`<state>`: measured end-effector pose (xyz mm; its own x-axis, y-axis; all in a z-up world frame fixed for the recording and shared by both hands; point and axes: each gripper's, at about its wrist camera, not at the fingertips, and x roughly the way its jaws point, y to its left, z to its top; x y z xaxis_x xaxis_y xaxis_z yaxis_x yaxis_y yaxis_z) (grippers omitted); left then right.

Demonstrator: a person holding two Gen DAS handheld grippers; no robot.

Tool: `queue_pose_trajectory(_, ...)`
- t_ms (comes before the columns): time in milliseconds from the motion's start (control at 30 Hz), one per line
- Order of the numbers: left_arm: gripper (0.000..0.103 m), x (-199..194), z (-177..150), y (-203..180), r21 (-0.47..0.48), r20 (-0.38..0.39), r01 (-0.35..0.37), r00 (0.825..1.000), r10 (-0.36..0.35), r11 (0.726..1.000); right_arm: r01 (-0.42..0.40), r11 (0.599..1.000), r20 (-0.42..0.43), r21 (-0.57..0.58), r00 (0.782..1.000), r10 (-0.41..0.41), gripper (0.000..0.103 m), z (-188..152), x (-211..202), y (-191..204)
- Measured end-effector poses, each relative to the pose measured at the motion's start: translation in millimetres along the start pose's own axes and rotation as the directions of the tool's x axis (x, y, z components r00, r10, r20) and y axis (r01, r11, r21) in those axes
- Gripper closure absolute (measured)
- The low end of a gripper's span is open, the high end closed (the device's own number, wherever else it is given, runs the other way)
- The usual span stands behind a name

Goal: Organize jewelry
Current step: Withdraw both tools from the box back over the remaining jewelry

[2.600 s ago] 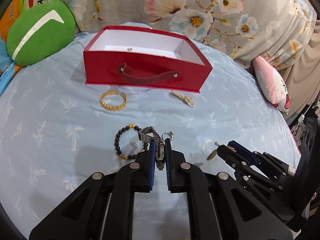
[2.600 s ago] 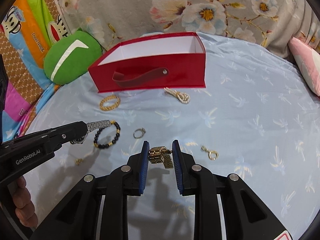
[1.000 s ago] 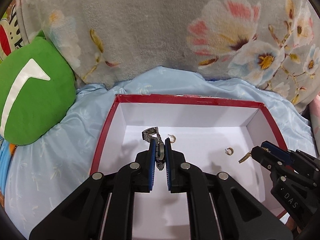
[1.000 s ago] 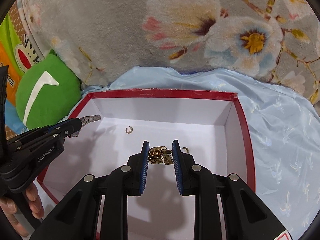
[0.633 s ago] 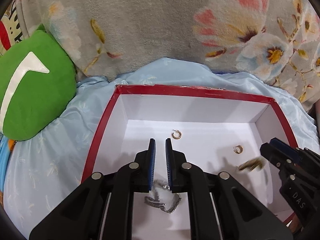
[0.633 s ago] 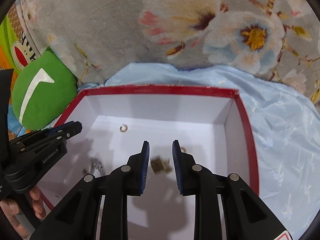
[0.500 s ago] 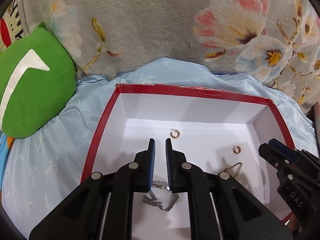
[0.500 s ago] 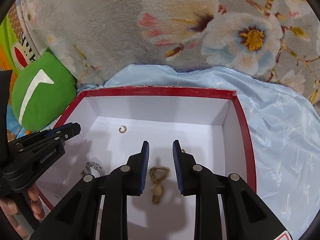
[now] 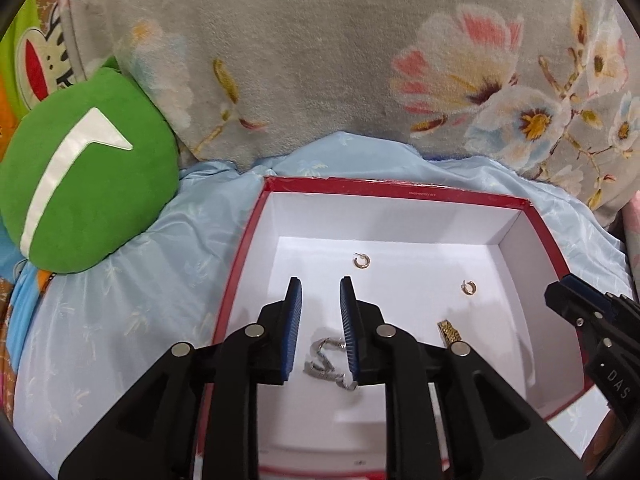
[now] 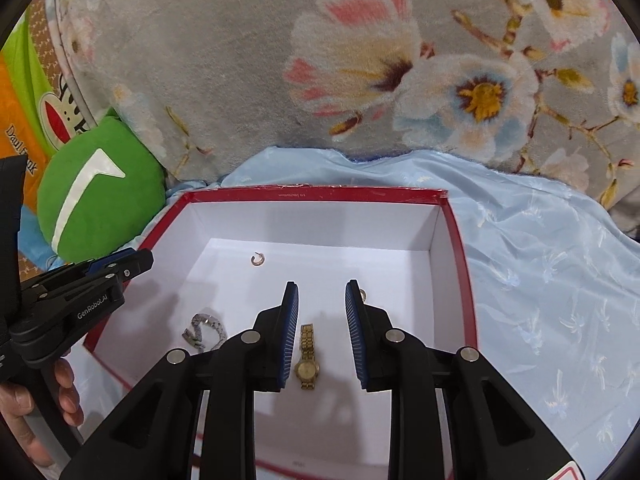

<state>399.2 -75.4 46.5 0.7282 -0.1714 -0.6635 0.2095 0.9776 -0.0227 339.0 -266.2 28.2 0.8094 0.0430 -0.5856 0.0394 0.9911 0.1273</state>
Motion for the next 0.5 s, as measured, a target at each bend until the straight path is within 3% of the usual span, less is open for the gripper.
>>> queue_pose_trajectory(367,0.08,-94,-69,22,0.041,0.03,-0.006,1.0,0.004,0.999,0.01,1.0,0.073,-0.005,0.997,-0.01,0.069,-72,-107,6)
queue_pose_trajectory(500,0.073,-123,-102,32,0.032,0.008,0.012,1.0,-0.013,0.999,0.013,1.0,0.072,0.016,0.997,-0.014,0.065,-108,-139,6)
